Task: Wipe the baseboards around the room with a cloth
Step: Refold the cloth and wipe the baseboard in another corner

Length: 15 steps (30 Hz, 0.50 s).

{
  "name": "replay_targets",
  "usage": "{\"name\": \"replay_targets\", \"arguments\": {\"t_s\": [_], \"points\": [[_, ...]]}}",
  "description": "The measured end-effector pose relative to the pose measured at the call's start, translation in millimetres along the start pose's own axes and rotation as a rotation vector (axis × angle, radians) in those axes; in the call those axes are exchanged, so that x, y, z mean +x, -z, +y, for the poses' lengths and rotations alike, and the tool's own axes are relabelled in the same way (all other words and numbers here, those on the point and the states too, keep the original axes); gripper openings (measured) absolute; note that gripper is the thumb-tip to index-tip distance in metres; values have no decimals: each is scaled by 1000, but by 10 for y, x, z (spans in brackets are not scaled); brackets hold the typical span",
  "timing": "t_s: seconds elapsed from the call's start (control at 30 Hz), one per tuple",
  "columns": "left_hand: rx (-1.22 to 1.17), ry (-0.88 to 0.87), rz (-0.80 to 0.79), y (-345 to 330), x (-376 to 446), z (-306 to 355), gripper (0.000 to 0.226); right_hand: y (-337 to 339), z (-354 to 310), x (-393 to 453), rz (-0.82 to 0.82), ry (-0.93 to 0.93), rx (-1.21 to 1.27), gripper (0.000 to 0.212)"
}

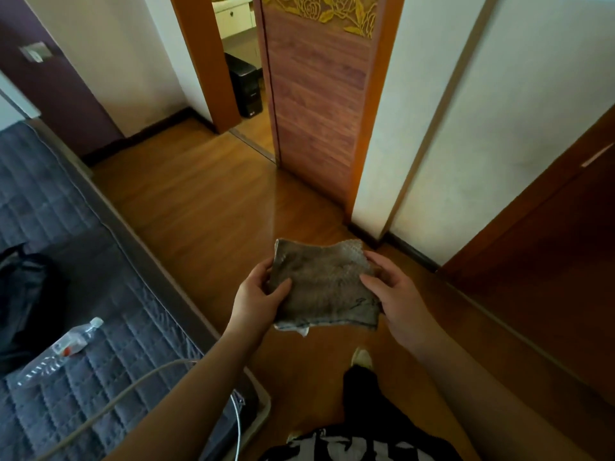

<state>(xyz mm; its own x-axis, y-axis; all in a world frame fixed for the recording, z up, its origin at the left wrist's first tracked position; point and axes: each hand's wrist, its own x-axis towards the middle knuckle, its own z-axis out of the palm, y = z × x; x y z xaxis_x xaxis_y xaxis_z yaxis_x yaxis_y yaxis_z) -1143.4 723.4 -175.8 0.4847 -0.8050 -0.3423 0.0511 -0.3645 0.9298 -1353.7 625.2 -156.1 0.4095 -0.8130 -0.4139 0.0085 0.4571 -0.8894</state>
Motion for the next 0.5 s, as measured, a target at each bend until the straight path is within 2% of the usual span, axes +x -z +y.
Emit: {"name": "replay_targets", "arguments": {"t_s": [0.23, 0.4, 0.5], "points": [[-203, 131, 132, -311, 985, 462, 60, 121, -519, 1310, -92, -83, 18, 30], [-209, 98, 310, -162, 1467, 784, 60, -167, -915, 2188, -245, -151, -66, 32], [-130, 65, 401, -34, 1615, 873, 60, -420, -983, 2540, -281, -174, -72, 36]]}}
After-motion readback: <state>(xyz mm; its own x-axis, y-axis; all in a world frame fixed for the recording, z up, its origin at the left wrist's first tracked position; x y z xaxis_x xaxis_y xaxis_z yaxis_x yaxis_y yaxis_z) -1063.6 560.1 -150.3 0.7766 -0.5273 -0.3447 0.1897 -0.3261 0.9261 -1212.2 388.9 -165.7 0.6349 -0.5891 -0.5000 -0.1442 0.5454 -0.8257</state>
